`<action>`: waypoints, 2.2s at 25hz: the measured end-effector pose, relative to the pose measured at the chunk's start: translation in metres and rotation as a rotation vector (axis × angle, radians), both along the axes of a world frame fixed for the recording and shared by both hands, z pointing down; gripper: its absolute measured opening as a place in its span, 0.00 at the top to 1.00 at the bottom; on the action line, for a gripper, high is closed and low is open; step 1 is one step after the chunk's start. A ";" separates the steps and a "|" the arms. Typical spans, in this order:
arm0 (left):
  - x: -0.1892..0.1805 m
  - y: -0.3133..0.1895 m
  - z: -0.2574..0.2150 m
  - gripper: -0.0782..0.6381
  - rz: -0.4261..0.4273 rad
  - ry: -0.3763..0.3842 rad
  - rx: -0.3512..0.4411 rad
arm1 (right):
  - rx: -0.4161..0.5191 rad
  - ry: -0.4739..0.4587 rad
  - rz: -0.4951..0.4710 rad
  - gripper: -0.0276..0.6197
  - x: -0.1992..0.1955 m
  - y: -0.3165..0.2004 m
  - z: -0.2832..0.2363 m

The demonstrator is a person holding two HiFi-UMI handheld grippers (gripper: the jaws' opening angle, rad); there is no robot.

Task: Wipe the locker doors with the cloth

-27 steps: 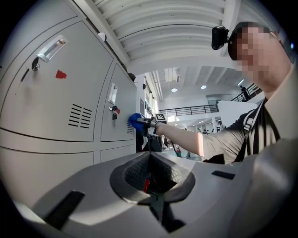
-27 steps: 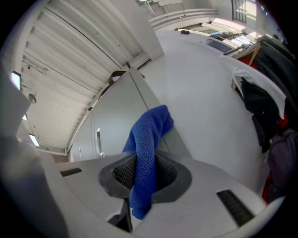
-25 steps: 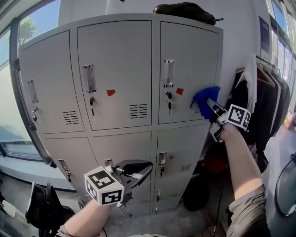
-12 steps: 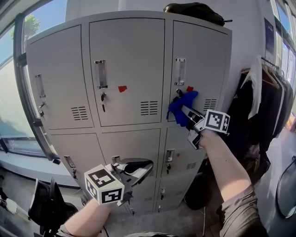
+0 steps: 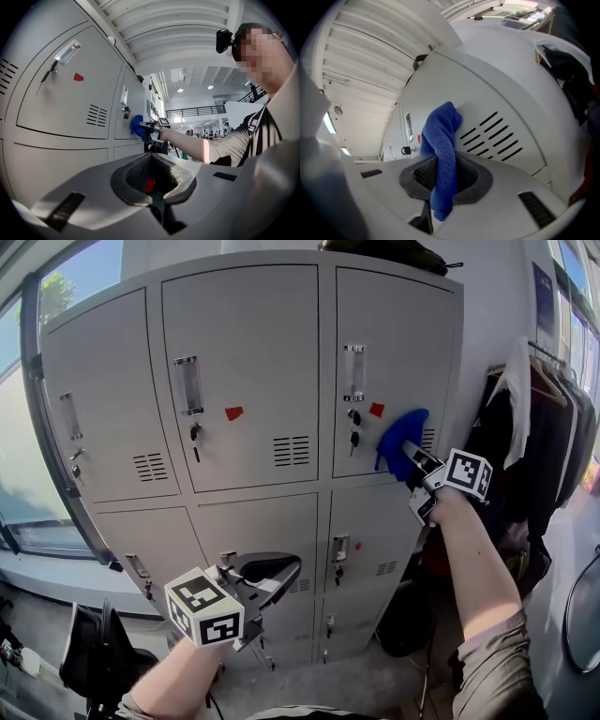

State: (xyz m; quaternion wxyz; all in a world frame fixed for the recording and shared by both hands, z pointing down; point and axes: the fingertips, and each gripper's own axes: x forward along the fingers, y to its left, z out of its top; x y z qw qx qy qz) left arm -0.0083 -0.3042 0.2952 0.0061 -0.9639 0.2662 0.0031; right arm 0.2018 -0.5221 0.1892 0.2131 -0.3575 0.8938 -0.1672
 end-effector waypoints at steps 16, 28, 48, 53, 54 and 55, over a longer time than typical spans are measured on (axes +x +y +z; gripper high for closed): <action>0.028 -0.007 0.009 0.88 0.005 -0.031 0.020 | 0.019 -0.003 0.178 0.87 0.096 -0.003 0.010; -0.006 0.005 0.006 0.88 -0.023 -0.020 0.027 | 0.013 -0.035 -0.171 0.87 -0.112 0.042 0.047; 0.050 0.002 0.019 0.88 0.034 -0.039 0.005 | -0.065 -0.137 0.038 0.87 0.068 -0.013 0.077; 0.070 -0.002 0.035 0.88 0.029 -0.057 -0.022 | -0.048 -0.088 0.051 0.87 0.093 -0.016 0.079; 0.073 -0.002 0.038 0.88 0.026 -0.058 -0.031 | -0.038 -0.077 0.053 0.87 0.095 -0.017 0.078; 0.075 -0.001 0.040 0.88 0.024 -0.059 -0.041 | -0.029 -0.073 0.047 0.87 0.095 -0.016 0.077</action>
